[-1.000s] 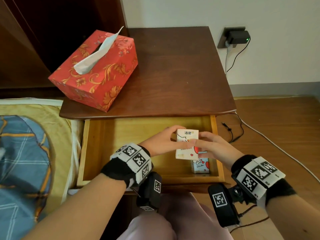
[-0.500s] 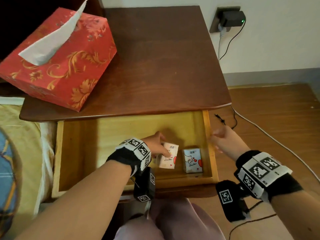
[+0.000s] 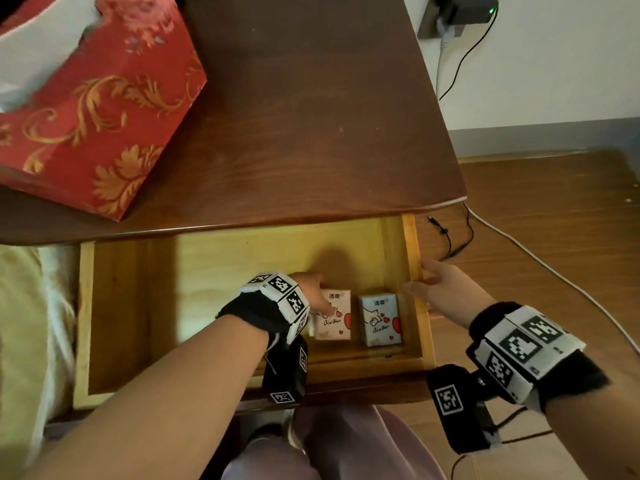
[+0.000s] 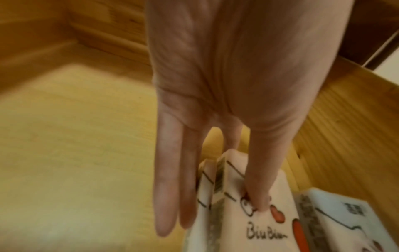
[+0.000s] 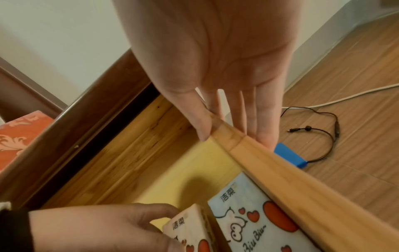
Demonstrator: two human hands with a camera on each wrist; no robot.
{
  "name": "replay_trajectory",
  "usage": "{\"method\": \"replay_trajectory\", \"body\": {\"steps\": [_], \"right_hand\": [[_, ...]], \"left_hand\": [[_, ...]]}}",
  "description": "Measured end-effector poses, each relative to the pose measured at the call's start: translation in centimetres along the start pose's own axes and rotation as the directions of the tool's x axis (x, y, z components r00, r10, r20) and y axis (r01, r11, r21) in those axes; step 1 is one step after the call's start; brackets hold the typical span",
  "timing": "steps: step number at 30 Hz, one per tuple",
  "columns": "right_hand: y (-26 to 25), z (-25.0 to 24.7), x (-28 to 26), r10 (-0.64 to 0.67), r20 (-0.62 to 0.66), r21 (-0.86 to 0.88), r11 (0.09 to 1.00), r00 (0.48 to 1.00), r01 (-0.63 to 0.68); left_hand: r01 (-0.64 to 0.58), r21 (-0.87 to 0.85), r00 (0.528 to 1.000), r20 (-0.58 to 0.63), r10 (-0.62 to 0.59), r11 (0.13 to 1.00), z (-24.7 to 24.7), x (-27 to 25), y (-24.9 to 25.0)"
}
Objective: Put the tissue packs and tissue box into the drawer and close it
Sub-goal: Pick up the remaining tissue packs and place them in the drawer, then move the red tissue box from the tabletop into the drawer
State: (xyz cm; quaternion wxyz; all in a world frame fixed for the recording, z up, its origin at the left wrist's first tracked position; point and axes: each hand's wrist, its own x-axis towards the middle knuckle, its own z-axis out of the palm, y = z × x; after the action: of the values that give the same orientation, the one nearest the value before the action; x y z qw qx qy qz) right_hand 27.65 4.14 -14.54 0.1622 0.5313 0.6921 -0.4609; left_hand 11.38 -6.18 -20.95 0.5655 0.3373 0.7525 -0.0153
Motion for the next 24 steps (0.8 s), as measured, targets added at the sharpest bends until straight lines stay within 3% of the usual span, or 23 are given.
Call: {"method": "replay_trajectory", "body": {"steps": [4,11,17,19,24], "right_hand": [[0.2,0.1,0.1,-0.005,-0.007,0.015,1.0,1.0,0.005],[0.4,0.2,0.3,-0.001,-0.002,0.038,0.999,1.0,0.001],[0.3,0.3,0.2,0.016,-0.009,0.043,0.999,1.0,-0.016],[0.2,0.3,0.0,0.025,-0.007,0.048,0.999,1.0,-0.025],[-0.6,-0.3,-1.6,0.063,0.001,0.115,0.991,0.998,-0.063]], "left_hand": [[0.021,-0.066,0.995,0.095,-0.015,0.998,1.1,0.6,0.7],[0.016,-0.029,0.996,0.084,-0.013,0.999,1.5,1.6,1.9],[0.038,-0.135,0.991,0.131,-0.02,0.99,1.3,0.9,1.3],[0.025,-0.139,0.994,0.111,-0.01,0.99,1.1,0.2,1.3],[-0.081,-0.099,0.994,-0.078,0.074,0.992,-0.2,-2.5,0.7]]}}
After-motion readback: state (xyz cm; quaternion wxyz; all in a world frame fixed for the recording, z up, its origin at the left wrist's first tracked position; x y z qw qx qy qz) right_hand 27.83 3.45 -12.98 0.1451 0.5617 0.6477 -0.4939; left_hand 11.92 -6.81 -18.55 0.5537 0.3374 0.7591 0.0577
